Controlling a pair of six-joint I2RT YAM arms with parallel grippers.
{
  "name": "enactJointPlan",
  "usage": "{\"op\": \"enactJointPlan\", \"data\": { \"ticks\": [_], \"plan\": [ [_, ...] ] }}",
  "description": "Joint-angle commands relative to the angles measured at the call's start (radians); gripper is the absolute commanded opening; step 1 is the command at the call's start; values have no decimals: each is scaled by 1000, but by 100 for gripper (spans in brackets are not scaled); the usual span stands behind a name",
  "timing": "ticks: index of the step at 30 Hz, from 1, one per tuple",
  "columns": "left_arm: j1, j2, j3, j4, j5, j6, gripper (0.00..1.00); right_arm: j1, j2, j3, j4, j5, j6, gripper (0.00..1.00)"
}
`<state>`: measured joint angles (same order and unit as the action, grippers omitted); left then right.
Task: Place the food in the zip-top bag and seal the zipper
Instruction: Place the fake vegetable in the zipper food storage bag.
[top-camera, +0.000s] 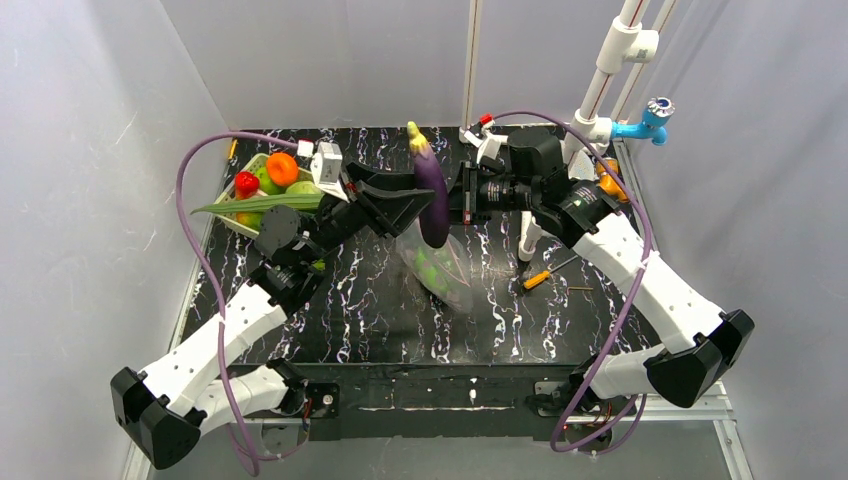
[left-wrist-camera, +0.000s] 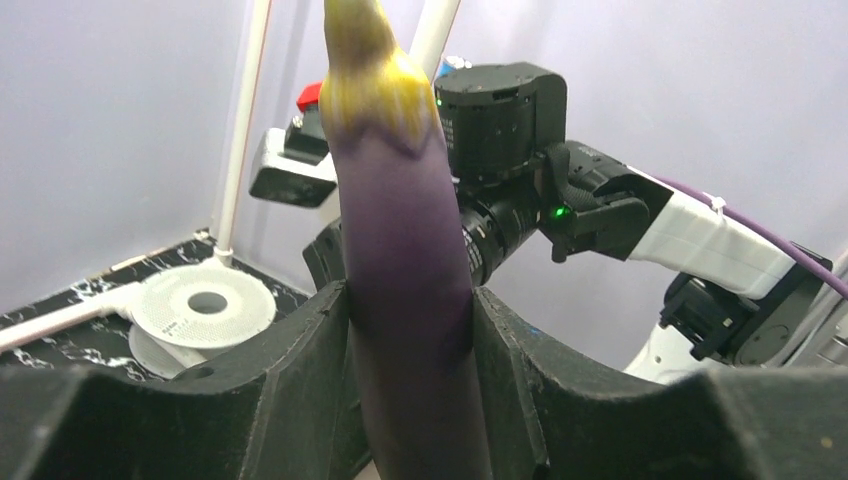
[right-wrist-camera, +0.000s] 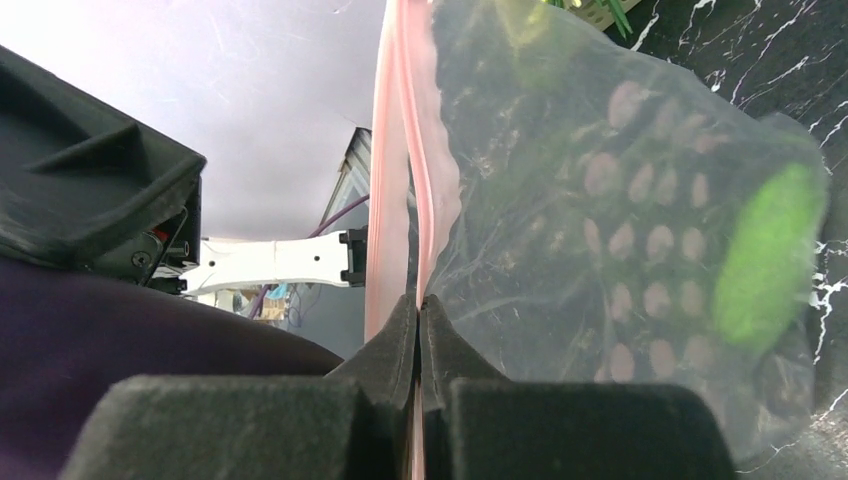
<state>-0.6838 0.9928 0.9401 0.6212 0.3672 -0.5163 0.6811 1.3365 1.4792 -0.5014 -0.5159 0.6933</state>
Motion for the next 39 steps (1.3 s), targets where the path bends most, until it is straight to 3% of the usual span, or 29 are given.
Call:
{"op": "enactJointPlan", "data": {
  "ticks": [1, 6, 11, 20, 26, 30, 34, 36, 39],
  "plan": [
    [-4, -21, -3, 131, -66, 71, 21, 4, 2, -7, 70, -48, 22, 1],
    [-4, -14, 78, 18, -50, 137, 20, 4, 5, -10, 74, -54, 26, 1],
    [-5, -29, -34, 84, -69, 127, 19, 3, -5, -16, 102, -71, 46, 1],
    [-4, -137, -220, 60, -152, 100, 18, 1, -2, -49, 205, -121, 123, 1],
    [-6, -201, -330, 156, -319, -28, 12, 0, -7, -78, 261, -113, 158, 1],
    [-6, -169, -315, 182, -369, -45, 10, 0, 6, -83, 291, -133, 185, 1],
    [-6, -134, -329, 245, -512, -140, 7, 0, 2, -92, 302, -127, 197, 1],
    [-5, -144, -314, 159, -624, -237, 5, -1, -9, -102, 300, -107, 199, 1],
    [-9, -159, -225, -72, -682, -271, 2, 0, -26, -123, 297, -51, 205, 1]
  ]
}}
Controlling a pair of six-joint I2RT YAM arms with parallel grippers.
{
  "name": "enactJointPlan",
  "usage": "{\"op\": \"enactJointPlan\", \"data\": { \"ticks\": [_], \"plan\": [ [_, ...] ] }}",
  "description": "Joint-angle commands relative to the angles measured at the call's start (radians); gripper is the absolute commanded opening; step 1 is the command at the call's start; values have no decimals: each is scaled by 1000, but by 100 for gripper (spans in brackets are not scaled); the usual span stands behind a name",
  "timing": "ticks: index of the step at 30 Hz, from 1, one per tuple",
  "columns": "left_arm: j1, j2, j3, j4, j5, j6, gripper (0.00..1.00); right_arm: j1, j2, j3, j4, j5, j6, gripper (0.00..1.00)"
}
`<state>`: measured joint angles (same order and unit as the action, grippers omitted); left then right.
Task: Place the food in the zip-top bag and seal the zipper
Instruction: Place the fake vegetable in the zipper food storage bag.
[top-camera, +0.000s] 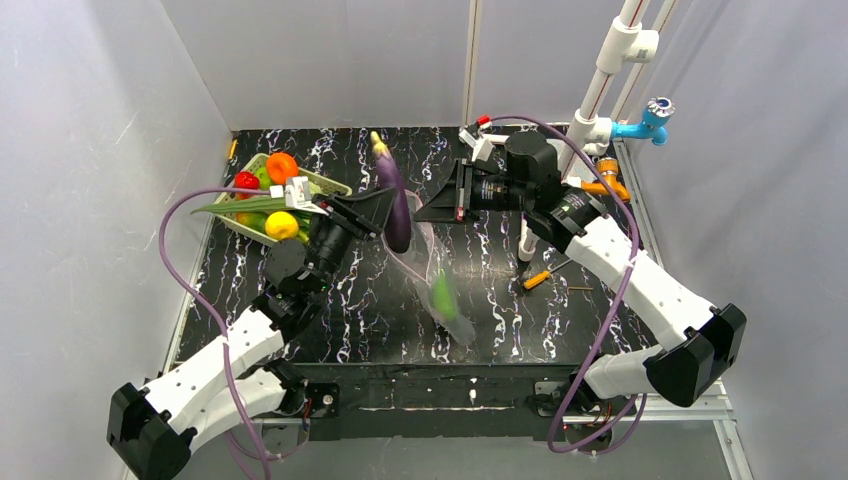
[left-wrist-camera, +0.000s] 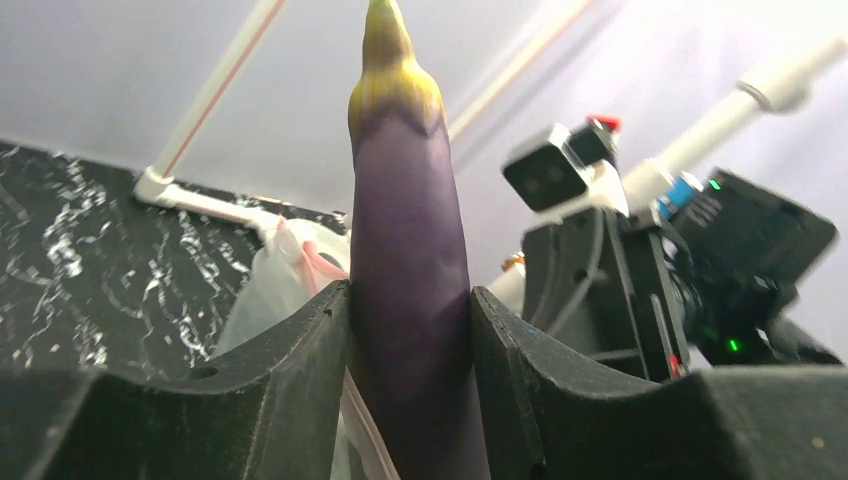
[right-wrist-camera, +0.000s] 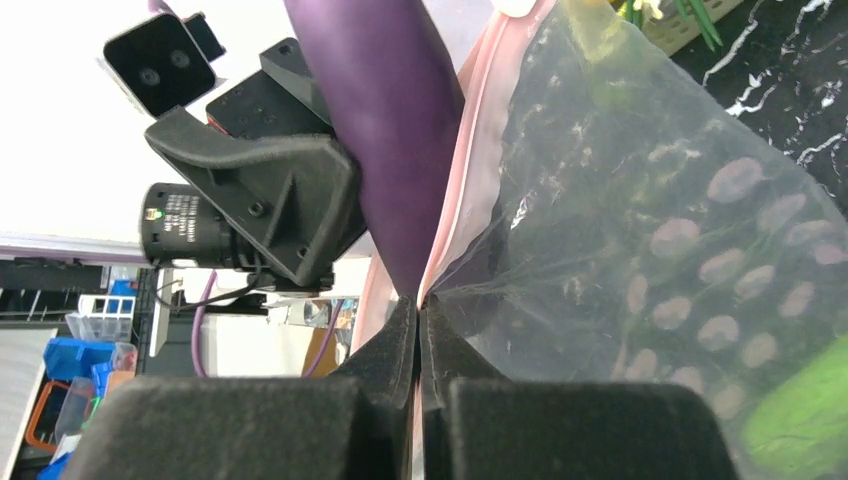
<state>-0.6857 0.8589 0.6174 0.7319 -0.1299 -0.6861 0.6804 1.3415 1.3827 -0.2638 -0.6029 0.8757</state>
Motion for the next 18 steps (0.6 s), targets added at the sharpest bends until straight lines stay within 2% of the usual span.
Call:
{"op": "enactJointPlan", "data": {
  "ticks": [1, 6, 14, 18],
  "plan": [
    [-10, -30, 116, -237, -195, -107, 2, 1, -35, -38, 65, 54, 32, 1],
    [-24, -57, 72, -216, -199, -116, 7, 1, -38, -99, 148, 112, 110, 1],
    [-33, -83, 34, -292, -169, -169, 10, 1, -20, -89, 161, 181, 158, 1],
    [-36, -70, 17, -257, -135, -153, 11, 1, 0, -71, 171, 188, 187, 1]
  ]
}}
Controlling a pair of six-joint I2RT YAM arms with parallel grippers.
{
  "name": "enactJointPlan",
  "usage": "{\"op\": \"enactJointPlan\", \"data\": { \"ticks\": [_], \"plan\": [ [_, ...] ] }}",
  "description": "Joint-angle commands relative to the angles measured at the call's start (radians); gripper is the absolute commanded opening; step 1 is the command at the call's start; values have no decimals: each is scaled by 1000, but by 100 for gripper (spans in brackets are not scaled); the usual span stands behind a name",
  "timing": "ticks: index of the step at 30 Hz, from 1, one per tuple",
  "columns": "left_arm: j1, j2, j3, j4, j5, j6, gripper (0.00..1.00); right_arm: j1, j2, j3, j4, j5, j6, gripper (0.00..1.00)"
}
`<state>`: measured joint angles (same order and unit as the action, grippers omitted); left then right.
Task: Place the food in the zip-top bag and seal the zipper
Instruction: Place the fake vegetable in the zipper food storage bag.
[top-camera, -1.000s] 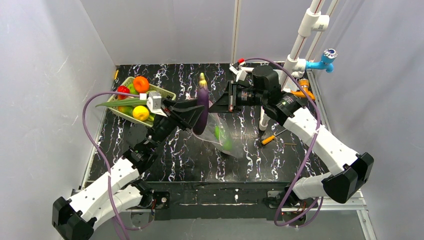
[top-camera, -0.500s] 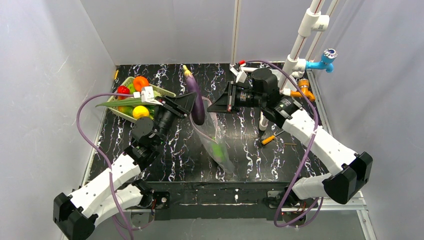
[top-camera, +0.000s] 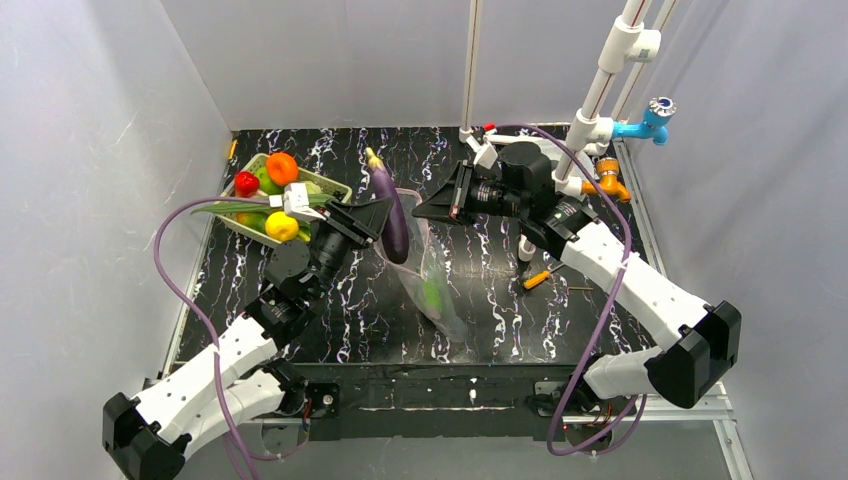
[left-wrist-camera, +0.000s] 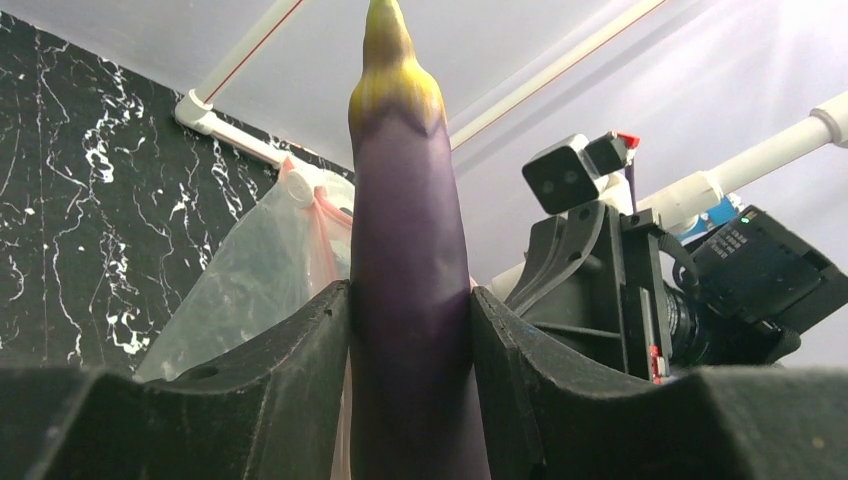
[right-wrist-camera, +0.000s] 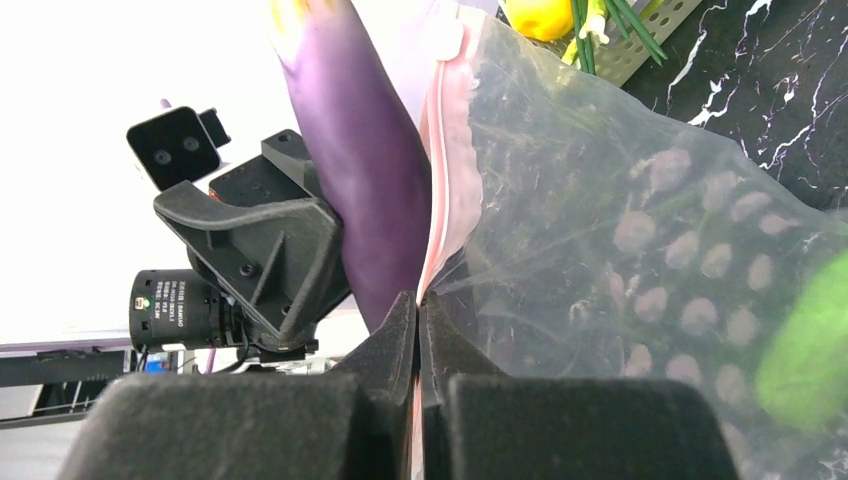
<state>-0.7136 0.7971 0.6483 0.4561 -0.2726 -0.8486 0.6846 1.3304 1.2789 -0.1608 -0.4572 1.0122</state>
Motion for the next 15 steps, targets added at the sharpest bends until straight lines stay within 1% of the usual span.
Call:
{"op": "enactJointPlan", "data": {
  "ticks": [1, 4, 8, 12, 15],
  "plan": [
    [-9, -3, -11, 16, 15, 8, 12, -2, 15, 39, 65, 45, 56, 1],
    [-15, 10, -9, 26, 38, 16, 14, -3, 24, 42, 64, 58, 74, 1],
    [-18, 12, 9, 5, 40, 33, 22, -2, 37, 51, 57, 57, 88, 1],
    [-19, 34, 38, -20, 66, 45, 24, 0, 39, 50, 56, 56, 94, 1],
    [-20, 52, 26, 14, 76, 30, 25, 1, 37, 48, 60, 43, 92, 1]
  ]
}}
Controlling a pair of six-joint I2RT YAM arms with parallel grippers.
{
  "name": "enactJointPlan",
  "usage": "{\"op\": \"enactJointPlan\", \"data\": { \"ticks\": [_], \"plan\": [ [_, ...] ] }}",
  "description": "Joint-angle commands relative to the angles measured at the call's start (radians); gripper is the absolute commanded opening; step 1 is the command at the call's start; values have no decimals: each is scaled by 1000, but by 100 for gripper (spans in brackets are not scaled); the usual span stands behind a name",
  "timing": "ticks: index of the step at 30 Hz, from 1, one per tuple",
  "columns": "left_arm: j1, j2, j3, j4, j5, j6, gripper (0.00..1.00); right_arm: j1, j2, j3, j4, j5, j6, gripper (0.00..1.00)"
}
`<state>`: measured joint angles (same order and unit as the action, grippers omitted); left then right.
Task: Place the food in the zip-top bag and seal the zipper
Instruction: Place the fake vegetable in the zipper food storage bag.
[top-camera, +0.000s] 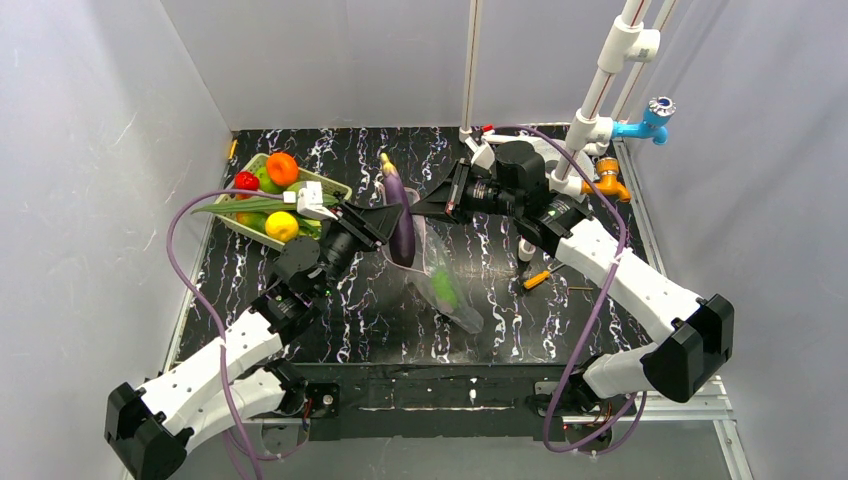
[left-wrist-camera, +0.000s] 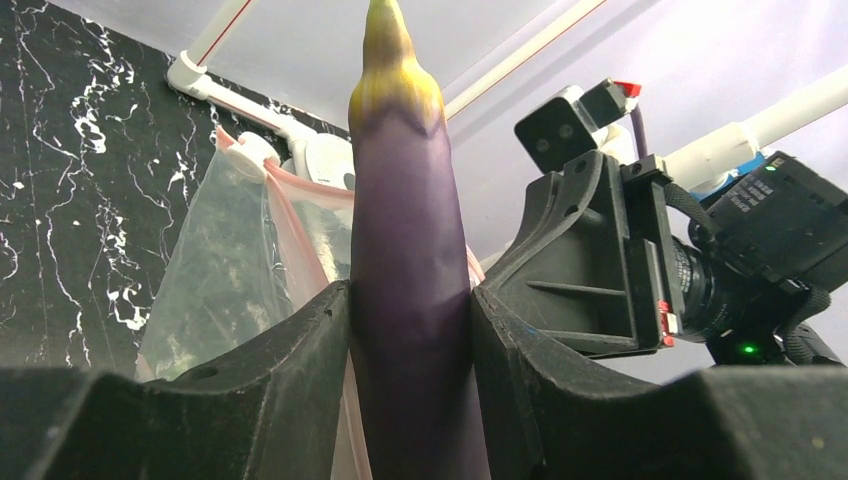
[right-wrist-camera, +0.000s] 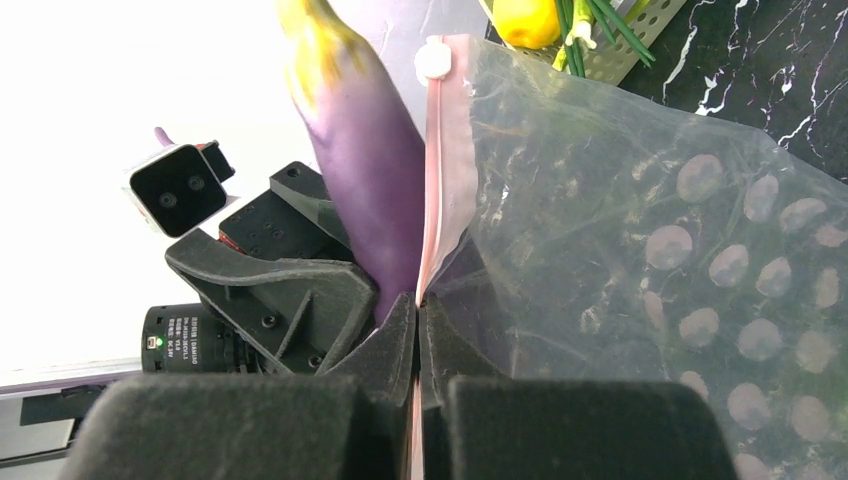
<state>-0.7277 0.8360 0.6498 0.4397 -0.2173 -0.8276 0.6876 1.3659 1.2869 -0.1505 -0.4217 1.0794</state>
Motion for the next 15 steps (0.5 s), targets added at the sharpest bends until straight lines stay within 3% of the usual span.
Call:
{"op": "enactJointPlan", "data": {
  "ticks": [1, 8, 12, 15],
  "plan": [
    [-8, 16, 19, 36, 22, 3, 26, -2, -2, 36, 48, 7, 23, 1],
    [-9, -2, 5, 10, 61, 3, 33, -2, -38, 18, 37, 45, -2, 1],
    [-10, -14, 38, -59, 129, 28, 52, -3, -33, 24, 40, 36, -9, 1],
    [-9, -25, 104, -199, 176, 84, 67, -2, -36, 28, 40, 28, -17, 1]
  ]
}}
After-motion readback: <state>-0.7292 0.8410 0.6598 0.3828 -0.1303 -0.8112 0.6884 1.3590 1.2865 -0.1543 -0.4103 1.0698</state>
